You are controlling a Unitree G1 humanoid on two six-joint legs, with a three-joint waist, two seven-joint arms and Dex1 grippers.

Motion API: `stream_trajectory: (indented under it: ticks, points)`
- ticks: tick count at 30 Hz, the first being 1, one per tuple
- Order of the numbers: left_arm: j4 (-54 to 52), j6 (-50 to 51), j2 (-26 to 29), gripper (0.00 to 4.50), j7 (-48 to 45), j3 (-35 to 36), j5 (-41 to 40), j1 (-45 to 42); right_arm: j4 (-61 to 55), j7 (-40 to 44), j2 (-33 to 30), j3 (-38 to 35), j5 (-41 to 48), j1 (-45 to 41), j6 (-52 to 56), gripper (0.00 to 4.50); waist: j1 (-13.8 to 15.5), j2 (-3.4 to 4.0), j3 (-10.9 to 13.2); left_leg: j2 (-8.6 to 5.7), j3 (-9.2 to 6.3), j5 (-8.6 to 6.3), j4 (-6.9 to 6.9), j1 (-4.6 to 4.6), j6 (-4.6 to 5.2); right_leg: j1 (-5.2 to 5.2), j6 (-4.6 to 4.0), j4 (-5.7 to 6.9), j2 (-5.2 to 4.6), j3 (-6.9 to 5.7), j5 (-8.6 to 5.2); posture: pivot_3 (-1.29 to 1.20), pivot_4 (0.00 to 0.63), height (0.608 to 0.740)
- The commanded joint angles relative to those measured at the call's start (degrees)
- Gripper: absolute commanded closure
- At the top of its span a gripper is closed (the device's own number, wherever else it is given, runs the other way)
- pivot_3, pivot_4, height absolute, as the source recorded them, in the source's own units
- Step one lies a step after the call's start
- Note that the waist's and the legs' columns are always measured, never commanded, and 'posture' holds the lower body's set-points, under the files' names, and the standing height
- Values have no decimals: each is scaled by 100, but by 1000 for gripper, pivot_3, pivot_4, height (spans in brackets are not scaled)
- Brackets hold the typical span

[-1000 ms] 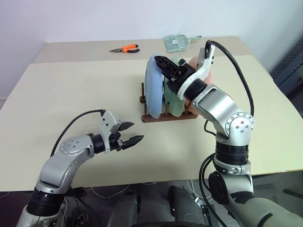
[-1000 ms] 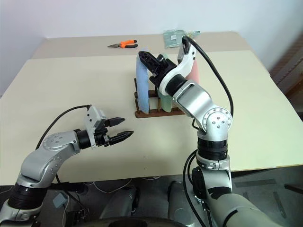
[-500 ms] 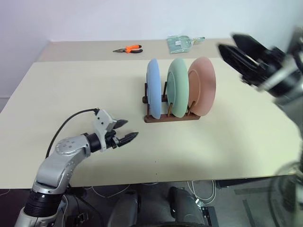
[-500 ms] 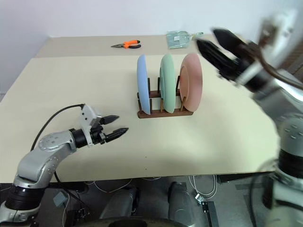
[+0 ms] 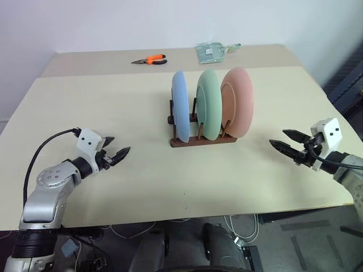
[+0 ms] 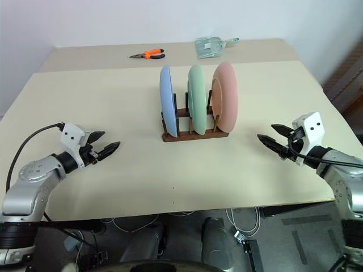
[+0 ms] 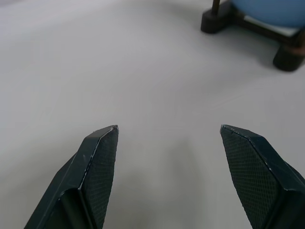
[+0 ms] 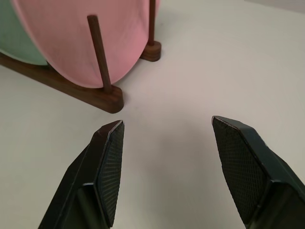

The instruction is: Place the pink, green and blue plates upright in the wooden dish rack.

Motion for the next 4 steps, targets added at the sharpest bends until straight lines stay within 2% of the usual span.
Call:
stream_trajectory:
  ticks: [1, 4]
  points:
    - [-261, -66, -45, 985, 62, 75, -1, 68, 194, 80, 129, 50, -248, -180, -321, 1542, 12, 0, 0, 0, -1, 0, 2, -1, 0, 0, 0, 0, 0, 0, 0, 0, 150, 740]
    - [-342, -56, -115, 985, 106, 9, 31, 126, 373, 80, 273, 27, -277, -374, -389, 1542, 13, 0, 0, -1, -1, 0, 6, -1, 0, 2, -6, 0, 0, 1, -4, 0, 150, 740]
